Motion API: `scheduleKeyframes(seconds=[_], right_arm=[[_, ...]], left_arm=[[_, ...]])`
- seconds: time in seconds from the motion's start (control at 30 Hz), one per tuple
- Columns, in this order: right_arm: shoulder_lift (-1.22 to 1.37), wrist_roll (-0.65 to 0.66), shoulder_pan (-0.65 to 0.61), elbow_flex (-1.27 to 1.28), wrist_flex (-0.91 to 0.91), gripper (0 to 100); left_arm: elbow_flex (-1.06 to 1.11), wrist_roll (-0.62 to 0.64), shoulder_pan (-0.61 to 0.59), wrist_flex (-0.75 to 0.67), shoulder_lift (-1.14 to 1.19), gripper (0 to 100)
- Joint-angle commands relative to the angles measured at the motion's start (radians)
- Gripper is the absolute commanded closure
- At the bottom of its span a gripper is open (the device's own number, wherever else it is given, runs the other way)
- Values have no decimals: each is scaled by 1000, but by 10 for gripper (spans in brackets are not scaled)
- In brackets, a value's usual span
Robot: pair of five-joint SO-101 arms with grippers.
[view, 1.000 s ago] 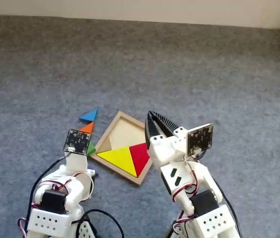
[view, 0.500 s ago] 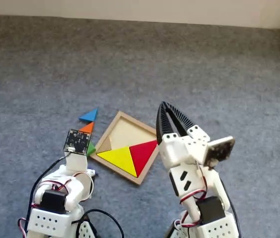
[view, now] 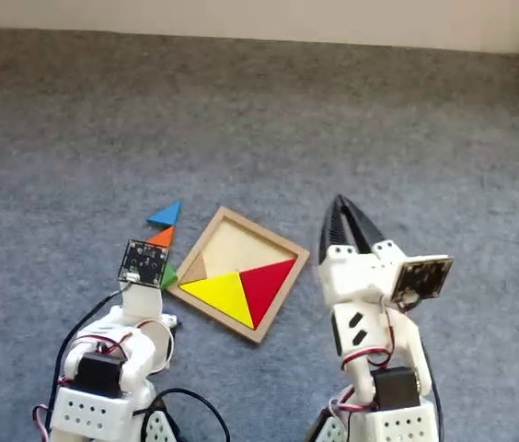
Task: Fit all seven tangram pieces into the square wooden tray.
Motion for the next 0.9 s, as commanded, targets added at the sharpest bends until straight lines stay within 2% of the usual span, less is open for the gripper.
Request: scheduleKeyframes(seconds=[0.0,0.17,0.33,0.43,0.5,0.63,0.87], right_arm=[[-12,5,91,10,39,994],[-12,8,119,97,165,994],[-12,9,133,127,344,994],[-12,8,134,127,441,994],[-12,8,134,127,516,994],[-12,9,134,127,641,994],[-12,9,131,127,800,994]], left_arm=[[-133,6,-99,21,-41,986],[-199,9,-251,2,-41,986],[-297,5,-421,-124,-41,983],[-352,2,-443,-180,-41,982],[-383,-71,-438,-184,-41,982],[-409,-304,-438,-190,-41,982],[-412,-419,-437,-183,-31,982]])
